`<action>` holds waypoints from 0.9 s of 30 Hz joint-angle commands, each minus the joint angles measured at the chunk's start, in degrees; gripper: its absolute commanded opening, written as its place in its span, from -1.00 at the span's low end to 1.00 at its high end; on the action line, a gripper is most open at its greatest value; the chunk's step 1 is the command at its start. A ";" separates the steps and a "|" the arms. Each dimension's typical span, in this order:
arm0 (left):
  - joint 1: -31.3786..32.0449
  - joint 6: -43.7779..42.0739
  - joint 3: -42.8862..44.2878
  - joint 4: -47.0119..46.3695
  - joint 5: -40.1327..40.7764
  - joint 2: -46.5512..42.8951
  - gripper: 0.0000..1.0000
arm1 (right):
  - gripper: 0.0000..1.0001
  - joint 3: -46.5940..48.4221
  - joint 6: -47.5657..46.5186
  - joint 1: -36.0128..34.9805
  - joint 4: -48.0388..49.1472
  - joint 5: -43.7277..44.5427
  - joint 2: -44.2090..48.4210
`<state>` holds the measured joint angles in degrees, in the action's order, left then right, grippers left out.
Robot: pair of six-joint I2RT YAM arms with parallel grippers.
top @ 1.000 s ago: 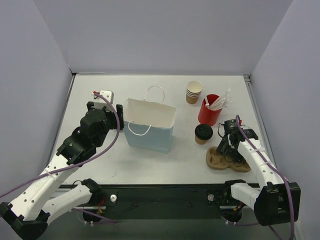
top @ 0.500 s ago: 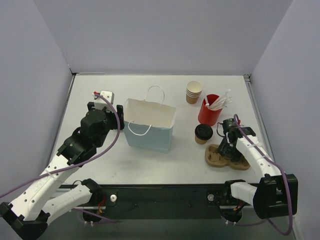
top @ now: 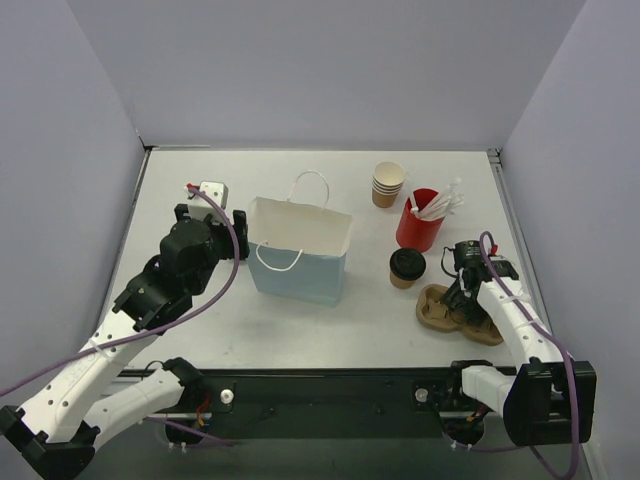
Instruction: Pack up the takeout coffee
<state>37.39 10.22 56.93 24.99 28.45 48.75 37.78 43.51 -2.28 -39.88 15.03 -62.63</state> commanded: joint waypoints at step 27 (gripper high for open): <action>-0.12 -0.90 -0.59 -3.72 -1.64 -0.68 0.63 | -0.02 1.51 -9.75 0.35 2.61 -3.07 -1.18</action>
<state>37.39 10.00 56.58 24.56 26.96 48.34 37.82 35.42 -2.26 -36.88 13.52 -64.29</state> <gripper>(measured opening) 0.817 0.512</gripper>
